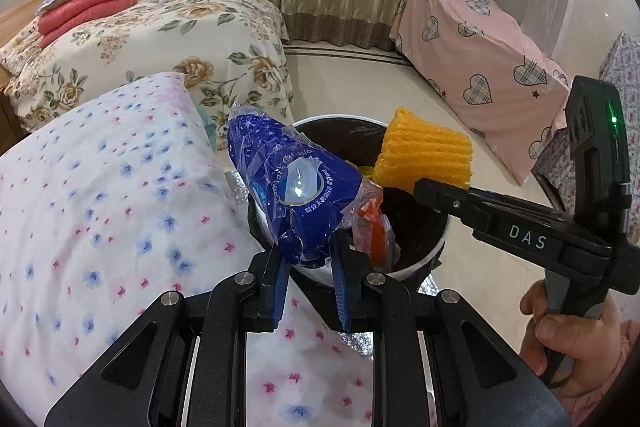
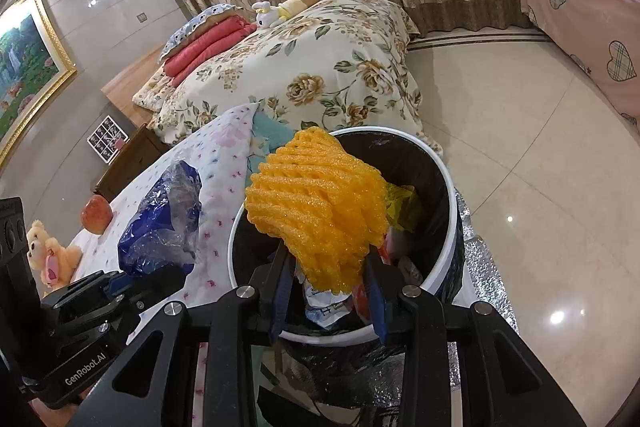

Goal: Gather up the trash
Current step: 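Carry the blue bag with the left tool while the right tool carries the foam net over the bin, then open both tools over the bin to drop the blue bag and foam net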

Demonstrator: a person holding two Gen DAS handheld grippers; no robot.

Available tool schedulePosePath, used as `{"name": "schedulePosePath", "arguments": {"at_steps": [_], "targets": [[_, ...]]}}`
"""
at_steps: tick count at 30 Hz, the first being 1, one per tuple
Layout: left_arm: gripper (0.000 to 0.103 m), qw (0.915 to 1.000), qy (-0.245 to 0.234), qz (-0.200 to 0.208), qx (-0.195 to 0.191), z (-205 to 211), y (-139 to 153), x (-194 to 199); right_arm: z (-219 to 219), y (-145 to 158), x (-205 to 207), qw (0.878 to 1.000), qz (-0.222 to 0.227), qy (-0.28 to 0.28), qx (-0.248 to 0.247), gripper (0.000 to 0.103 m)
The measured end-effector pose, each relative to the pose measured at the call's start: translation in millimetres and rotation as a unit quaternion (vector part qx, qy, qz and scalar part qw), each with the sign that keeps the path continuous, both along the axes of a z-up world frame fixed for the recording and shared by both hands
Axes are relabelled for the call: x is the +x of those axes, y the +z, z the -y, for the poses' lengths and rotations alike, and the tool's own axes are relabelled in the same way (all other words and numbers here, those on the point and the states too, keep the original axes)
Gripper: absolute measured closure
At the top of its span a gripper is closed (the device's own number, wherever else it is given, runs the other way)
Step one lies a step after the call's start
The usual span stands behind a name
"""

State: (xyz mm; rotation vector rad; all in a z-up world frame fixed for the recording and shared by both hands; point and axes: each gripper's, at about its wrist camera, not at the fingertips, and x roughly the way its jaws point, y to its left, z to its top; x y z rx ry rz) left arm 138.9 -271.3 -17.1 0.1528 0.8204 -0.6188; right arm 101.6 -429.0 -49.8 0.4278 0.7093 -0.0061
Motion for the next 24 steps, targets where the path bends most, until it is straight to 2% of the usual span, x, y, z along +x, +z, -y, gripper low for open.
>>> {"name": "schedulePosePath", "arguments": {"at_steps": [24], "targets": [[0.085, 0.9998, -0.014, -0.014, 0.0, 16.8, -4.4, 11.3, 9.6, -2.5, 12.8, 1.0, -0.012, -0.001, -0.004, 0.066]]}}
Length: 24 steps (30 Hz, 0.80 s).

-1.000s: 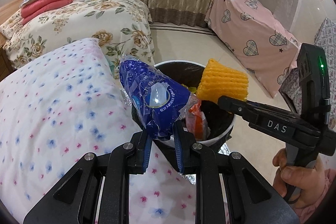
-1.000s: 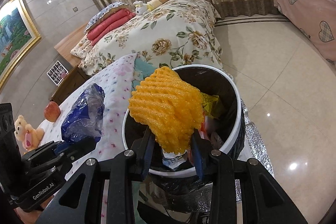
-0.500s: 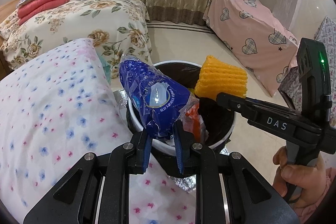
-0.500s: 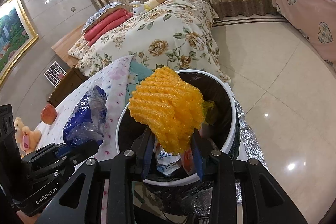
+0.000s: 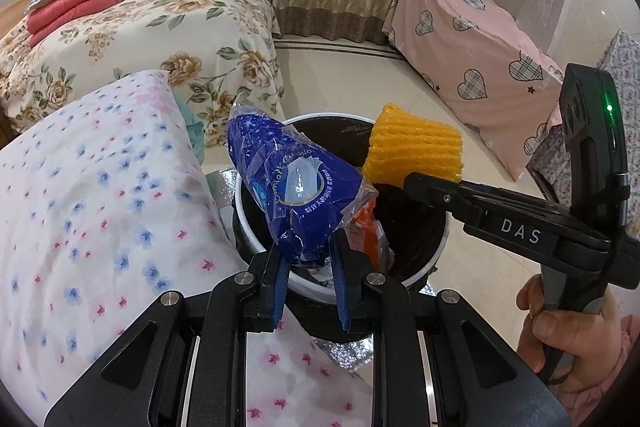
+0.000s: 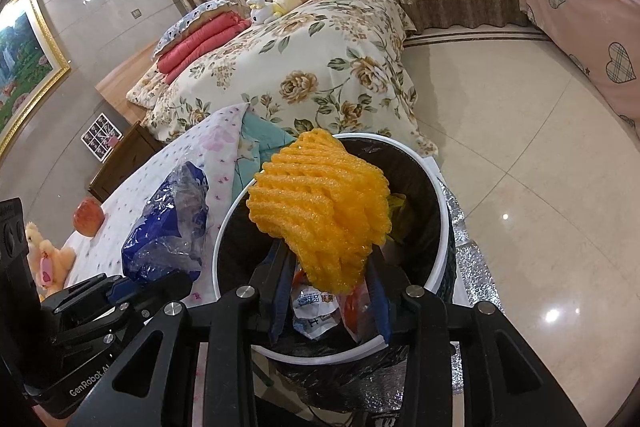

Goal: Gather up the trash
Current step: 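Open both tools over the bin to drop the blue bag and foam net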

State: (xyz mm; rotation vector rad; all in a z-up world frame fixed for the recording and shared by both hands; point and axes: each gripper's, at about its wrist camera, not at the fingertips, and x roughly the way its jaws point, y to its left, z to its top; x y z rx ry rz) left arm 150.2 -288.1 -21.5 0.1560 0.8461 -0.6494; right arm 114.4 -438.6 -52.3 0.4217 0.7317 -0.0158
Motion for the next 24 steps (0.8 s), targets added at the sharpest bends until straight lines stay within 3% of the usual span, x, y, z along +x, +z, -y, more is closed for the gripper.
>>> {"name": "schedulePosePath", "arguments": {"at_steps": [9, 11, 13, 15, 24], "targets": [[0.08, 1.0, 0.001, -0.001, 0.005, 2.3, -0.4, 1.3, 5.3, -1.2, 2.4, 1.0, -0.007, -0.001, 0.006, 0.063], [0.059, 1.0, 0.005, 0.001, 0.007, 1.4, 0.1, 0.3, 5.2, -0.6, 2.7, 1.0, -0.008, 0.0, 0.007, 0.057], [0.051, 0.9999, 0.01, 0.009, 0.005, -1.6, 2.0, -1.5, 5.7, 0.0, 2.9, 1.0, -0.007, -0.001, 0.009, 0.052], [0.051, 0.9999, 0.013, 0.01, 0.004, -4.7, 3.2, -1.8, 6.3, 0.5, 1.8, 1.0, -0.005, -0.003, 0.008, 0.047], [0.05, 0.9992, 0.04, 0.004, -0.004, -35.2, 0.4, -3.8, 3.2, 2.0, -6.6, 1.0, -0.001, -0.006, 0.016, 0.041]]}}
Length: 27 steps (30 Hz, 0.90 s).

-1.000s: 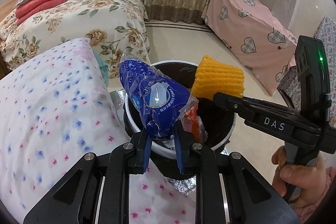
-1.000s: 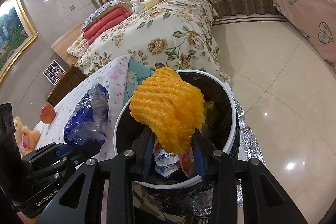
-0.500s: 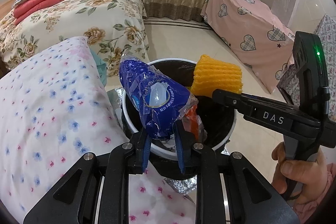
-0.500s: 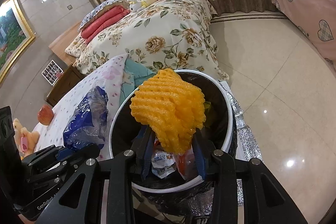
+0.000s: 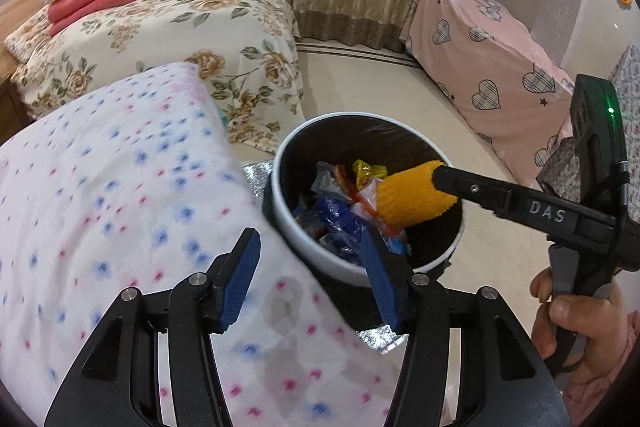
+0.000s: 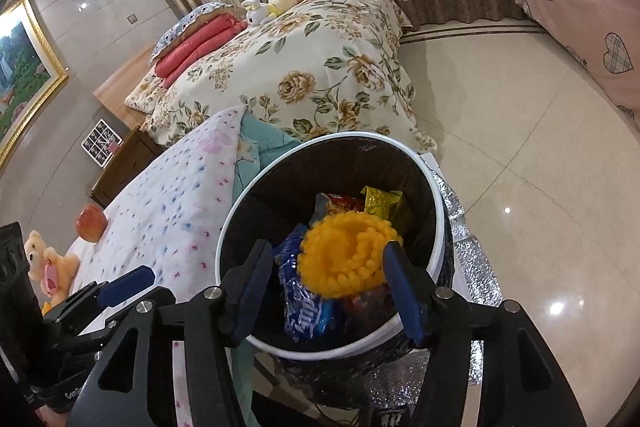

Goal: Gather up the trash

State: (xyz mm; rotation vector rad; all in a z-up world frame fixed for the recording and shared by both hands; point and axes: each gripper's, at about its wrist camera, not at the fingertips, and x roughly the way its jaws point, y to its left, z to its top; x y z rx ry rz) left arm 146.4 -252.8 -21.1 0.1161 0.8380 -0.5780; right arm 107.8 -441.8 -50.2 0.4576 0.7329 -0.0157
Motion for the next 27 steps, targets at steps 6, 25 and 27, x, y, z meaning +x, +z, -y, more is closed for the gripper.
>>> {"name": "schedulePosePath", "arguments": {"at_steps": [6, 25, 27], "targets": [[0.049, 0.9998, 0.02, -0.004, -0.009, -19.7, -0.4, -6.6, -9.6, 8.4, -8.9, 1.0, 0.016, -0.001, 0.004, 0.031], [0.042, 0.9946, 0.092, 0.002, -0.048, -86.4, 4.2, -41.8, -64.0, 14.6, -34.9, 0.998, 0.059, 0.018, 0.009, 0.014], [0.041, 0.9934, 0.101, 0.007, -0.055, -95.7, 6.0, -46.5, -72.5, 14.8, -37.7, 0.998, 0.063, 0.021, 0.004, 0.014]]}}
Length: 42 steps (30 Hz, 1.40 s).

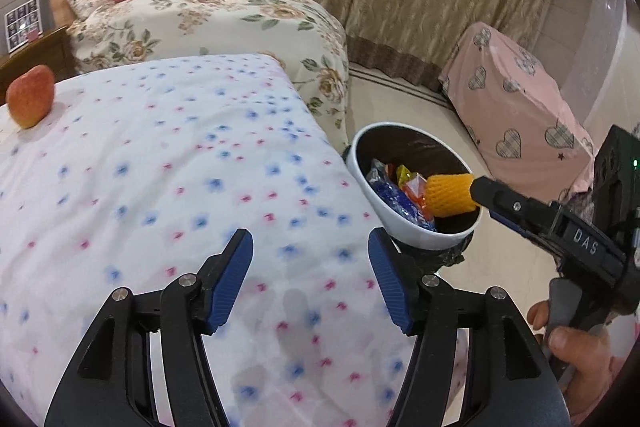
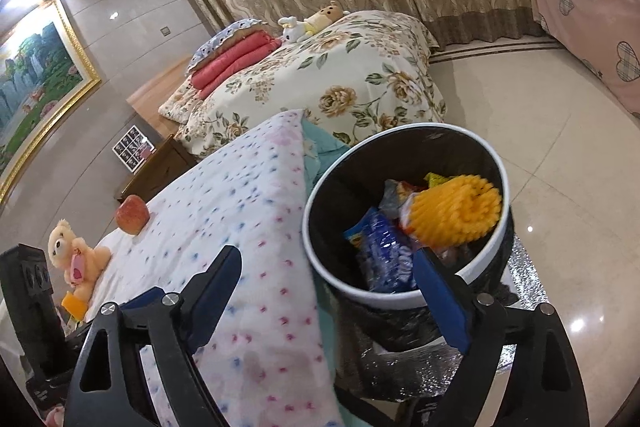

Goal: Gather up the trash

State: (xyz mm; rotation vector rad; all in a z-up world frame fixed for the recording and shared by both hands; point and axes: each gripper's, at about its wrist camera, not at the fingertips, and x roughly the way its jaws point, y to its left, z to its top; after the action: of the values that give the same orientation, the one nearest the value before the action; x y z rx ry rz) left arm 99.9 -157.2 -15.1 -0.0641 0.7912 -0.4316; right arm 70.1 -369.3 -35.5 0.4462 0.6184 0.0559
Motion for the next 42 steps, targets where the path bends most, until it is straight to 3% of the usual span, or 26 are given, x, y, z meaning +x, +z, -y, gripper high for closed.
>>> {"name": "schedulePosePath", "arguments": {"at_steps": [13, 18, 21, 24, 27, 42], "targets": [[0.03, 0.996, 0.072, 0.049, -0.023, -53.6, 10.6, -24.0, -51.2, 3.7, -11.8, 0.998, 0.037, 0.033, -0.042, 0.008], [0.026, 0.9927, 0.086, 0.083, -0.016, -65.5, 16.1, -31.8, -63.4, 16.7, -18.4, 0.994, 0.074, 0.039, -0.077, 0.006], [0.02, 0.9878, 0.1, 0.119, -0.014, -74.4, 21.3, -41.5, -71.3, 28.5, -31.2, 0.986, 0.123, 0.025, -0.108, 0.0], [0.0, 0.9762, 0.135, 0.169, 0.001, -81.4, 23.7, -54.5, -78.1, 30.0, -33.8, 0.981, 0.142, 0.021, -0.128, 0.0], [0.0, 0.9663, 0.158, 0.203, 0.013, -86.7, 21.4, -63.1, -82.8, 23.5, -32.7, 0.979, 0.149, 0.018, -0.135, 0.0], [0.0, 0.9618, 0.187, 0.195, 0.046, -93.6, 6.8, -63.6, -95.6, 8.7, -34.7, 0.975, 0.157, 0.022, -0.158, 0.0]]}}
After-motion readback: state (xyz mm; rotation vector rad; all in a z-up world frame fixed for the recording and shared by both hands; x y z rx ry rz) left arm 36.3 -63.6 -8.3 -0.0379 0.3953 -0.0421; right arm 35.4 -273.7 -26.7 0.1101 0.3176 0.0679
